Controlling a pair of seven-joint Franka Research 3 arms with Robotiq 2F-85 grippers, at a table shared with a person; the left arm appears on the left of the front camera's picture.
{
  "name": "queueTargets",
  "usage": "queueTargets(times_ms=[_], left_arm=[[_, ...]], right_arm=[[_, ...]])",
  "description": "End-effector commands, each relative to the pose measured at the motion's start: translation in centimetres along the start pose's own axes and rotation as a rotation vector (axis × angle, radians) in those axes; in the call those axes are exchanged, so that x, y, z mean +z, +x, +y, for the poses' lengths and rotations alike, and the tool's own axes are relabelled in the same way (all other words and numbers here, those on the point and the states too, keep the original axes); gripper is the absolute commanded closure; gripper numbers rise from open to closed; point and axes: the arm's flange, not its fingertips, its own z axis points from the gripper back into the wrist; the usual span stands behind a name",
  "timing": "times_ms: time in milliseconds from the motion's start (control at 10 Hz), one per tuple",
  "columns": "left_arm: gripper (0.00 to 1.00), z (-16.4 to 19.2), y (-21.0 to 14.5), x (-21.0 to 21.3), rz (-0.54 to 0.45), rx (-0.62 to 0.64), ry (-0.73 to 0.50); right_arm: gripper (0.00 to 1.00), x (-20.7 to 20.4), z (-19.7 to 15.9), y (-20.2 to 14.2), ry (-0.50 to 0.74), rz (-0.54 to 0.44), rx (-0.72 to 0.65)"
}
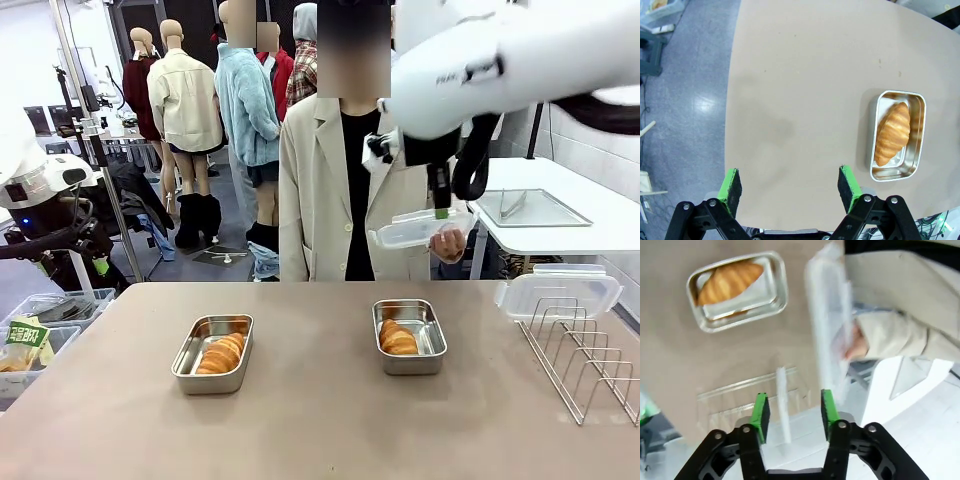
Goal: Place the bread in airtight containers.
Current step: Pick up one Airtight Container lid and hand it to the human.
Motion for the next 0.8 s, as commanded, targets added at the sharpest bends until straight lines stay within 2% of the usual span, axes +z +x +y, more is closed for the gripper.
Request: queueTargets(times_ms=[0, 300, 400, 700], left_arm=[[0.00, 0.0, 0.1, 0.1, -0.011, 0.000, 0.001], [0.00, 0.0, 0.1, 0.1, -0.011, 0.000, 0.001], [0.00, 0.0, 0.1, 0.1, -0.011, 0.000, 0.001], [0.00, 0.0, 0.1, 0.1, -0.011, 0.000, 0.001]], right_arm=[[0.00, 1.3, -0.4, -4.0, 0.116, 0.006, -0.059], [0.00, -1.0, -1.8, -10.2, 0.234, -0.009, 0.019], [0.00, -2.7, -2.0, -11.9, 0.218, 0.010, 0.027], [0.00, -7.3, -1.9, -16.6, 0.312, -0.099, -0.012]])
